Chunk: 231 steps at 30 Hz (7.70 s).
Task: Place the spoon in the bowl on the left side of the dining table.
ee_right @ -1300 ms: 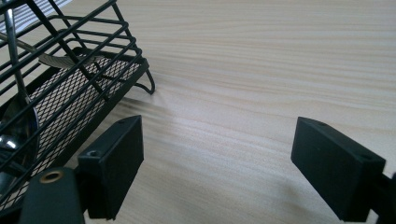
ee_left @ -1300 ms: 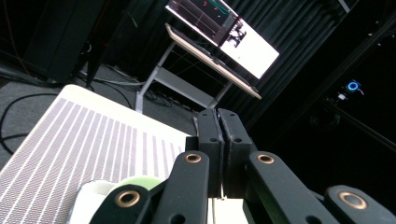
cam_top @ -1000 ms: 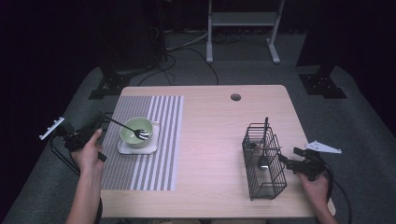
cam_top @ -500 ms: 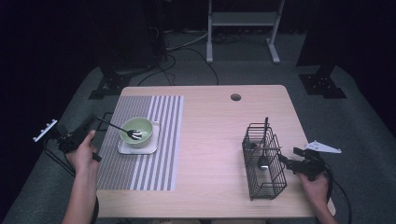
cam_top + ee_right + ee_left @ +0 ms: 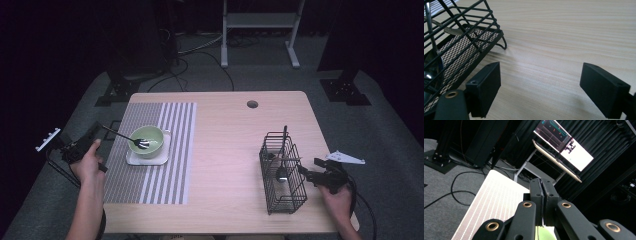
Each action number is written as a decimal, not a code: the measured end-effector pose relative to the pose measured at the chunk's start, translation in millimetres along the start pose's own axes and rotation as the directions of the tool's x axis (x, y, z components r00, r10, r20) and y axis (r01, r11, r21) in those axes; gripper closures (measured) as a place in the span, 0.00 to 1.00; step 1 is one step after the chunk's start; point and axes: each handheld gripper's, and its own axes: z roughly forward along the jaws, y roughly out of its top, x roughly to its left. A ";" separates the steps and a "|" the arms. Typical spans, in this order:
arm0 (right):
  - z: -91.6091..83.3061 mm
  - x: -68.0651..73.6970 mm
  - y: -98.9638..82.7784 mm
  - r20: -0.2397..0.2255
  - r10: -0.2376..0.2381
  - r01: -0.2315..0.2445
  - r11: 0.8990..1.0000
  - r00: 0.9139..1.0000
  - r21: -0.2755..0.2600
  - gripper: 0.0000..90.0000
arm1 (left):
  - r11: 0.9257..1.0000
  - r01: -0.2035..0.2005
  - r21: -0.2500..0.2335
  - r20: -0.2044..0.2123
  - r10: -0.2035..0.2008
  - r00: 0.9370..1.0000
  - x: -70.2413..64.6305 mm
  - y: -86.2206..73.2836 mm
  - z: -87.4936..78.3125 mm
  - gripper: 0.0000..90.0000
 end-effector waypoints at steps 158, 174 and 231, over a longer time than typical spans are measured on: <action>0.0 0.5 0.0 0.000 -0.001 0.001 1.000 1.000 0.002 0.18 | 0.923 -0.217 0.319 0.088 0.199 0.976 -16.0 -88.0 -22.1 0.18; -0.1 0.2 0.0 -0.002 -0.001 0.001 1.000 1.000 0.001 0.18 | 0.903 -0.262 0.339 0.136 0.229 0.964 -36.5 -96.5 -17.4 0.10; -1.8 0.2 -0.9 -0.008 -0.002 0.002 1.000 1.000 -0.009 0.18 | 0.817 -0.412 0.403 0.369 0.266 0.890 -114.9 -159.6 -2.1 0.03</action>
